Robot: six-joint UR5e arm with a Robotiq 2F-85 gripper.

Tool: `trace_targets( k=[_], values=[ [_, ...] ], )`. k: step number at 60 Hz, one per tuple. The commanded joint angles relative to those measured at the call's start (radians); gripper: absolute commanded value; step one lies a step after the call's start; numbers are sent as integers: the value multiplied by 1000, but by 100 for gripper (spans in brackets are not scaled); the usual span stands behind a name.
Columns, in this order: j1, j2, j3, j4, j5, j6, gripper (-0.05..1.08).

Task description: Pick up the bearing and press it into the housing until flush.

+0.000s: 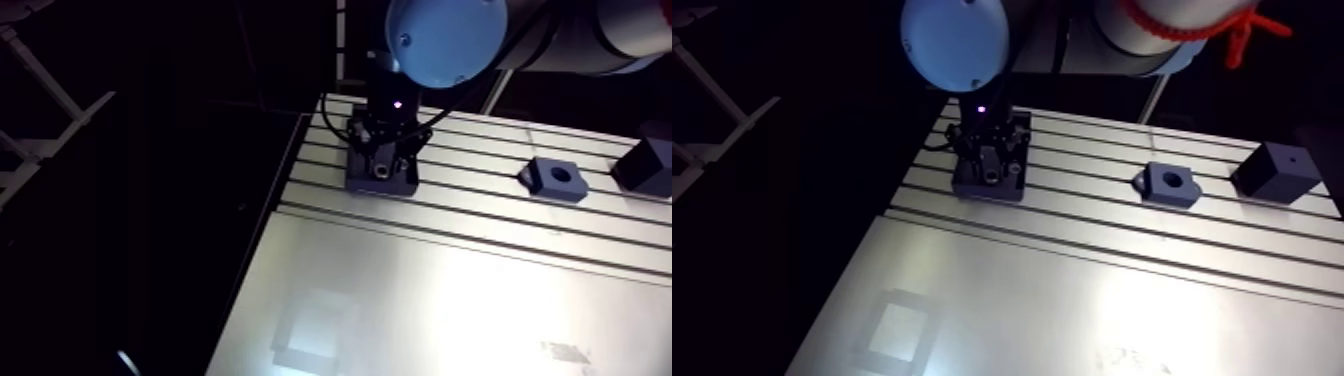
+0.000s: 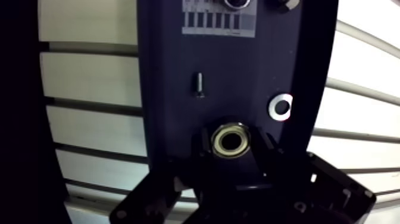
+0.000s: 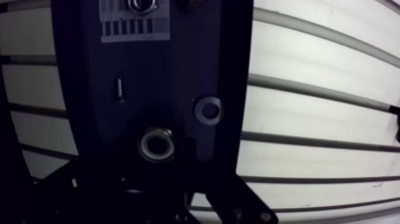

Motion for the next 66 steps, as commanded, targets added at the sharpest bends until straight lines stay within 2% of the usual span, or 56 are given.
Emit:
trace_targets(
  k=[1,22,38,60,66],
  values=[
    [0,1,0,0,0,0,52],
    [0,0,-2,0,-1,0,52],
    [0,-9,-5,3,0,0,59],
    [-2,-91,-27,38,-3,-6,60],
    [-13,-126,-45,68,-9,-9,60]
  ],
)
